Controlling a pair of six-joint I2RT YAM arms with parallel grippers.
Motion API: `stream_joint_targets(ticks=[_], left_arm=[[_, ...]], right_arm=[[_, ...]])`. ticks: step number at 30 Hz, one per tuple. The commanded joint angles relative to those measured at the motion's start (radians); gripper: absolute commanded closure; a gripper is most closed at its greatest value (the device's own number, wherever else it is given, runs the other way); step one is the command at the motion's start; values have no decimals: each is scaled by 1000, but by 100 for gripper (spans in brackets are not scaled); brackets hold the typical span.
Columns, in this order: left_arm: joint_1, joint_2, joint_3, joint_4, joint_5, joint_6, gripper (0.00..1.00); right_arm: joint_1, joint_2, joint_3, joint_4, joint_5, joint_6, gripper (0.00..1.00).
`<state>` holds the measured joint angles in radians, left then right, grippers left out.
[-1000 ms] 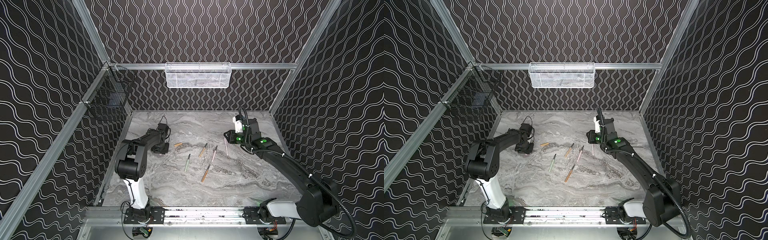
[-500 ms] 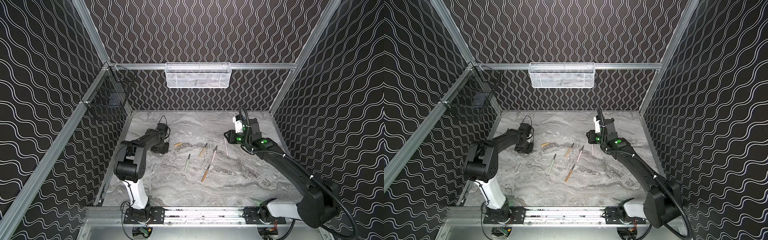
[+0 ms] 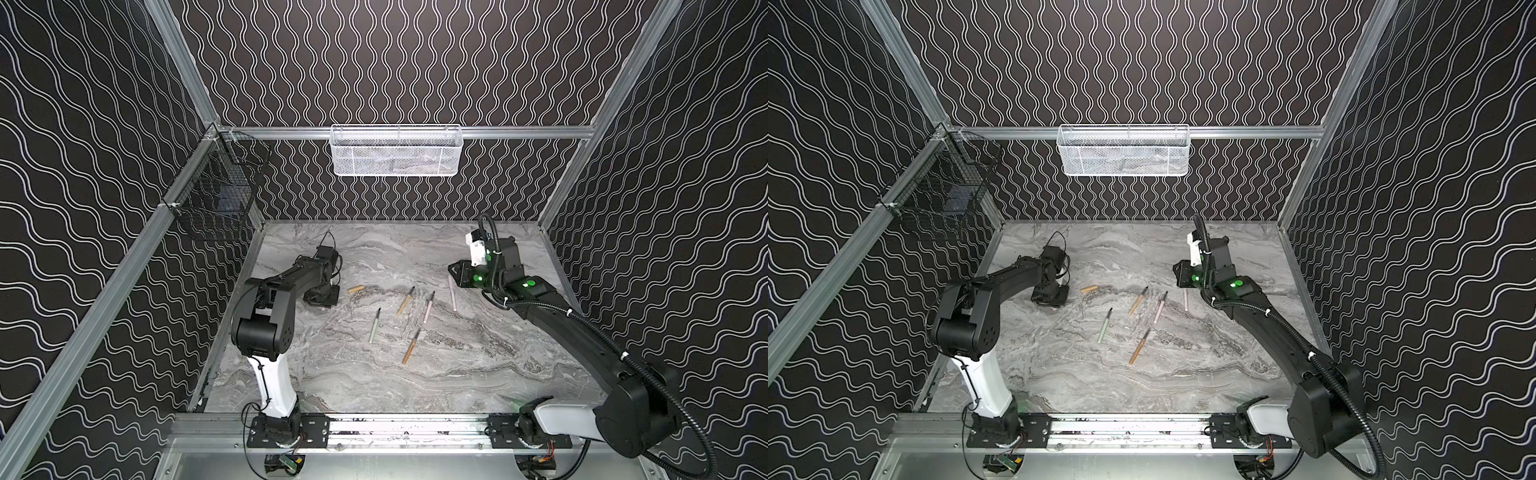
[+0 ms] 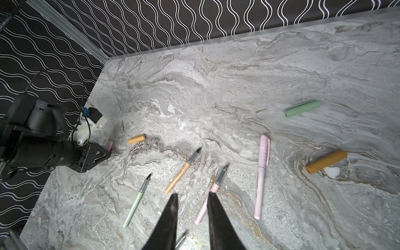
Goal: Insert the pens into the pen caps
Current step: 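Close the left gripper on the small pink cap and lift it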
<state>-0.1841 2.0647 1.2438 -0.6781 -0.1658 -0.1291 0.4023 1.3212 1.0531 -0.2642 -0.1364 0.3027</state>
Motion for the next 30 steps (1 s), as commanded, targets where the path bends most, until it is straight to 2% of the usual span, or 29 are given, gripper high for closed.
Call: stream_joint_targets(ticks=[1,13,17,24,30], left_arm=[[2,4,-3,7,10,-10,77],[-18,-60,-18,8,13,-23,78],[-50,-75,-15,3,14,-32,79],[-164,-138,-4,-11,19,-83,79],[-339,-159,43,-31,7,-145,80]], right_arm=[[1,-11,-4,37,11,1,74],[1,-24,-9,45,12,1,74],[1,-21,-13,52,11,4,74],[1,-14,-13,53,20,10,74],[0,-27,-15,45,67,24,75]])
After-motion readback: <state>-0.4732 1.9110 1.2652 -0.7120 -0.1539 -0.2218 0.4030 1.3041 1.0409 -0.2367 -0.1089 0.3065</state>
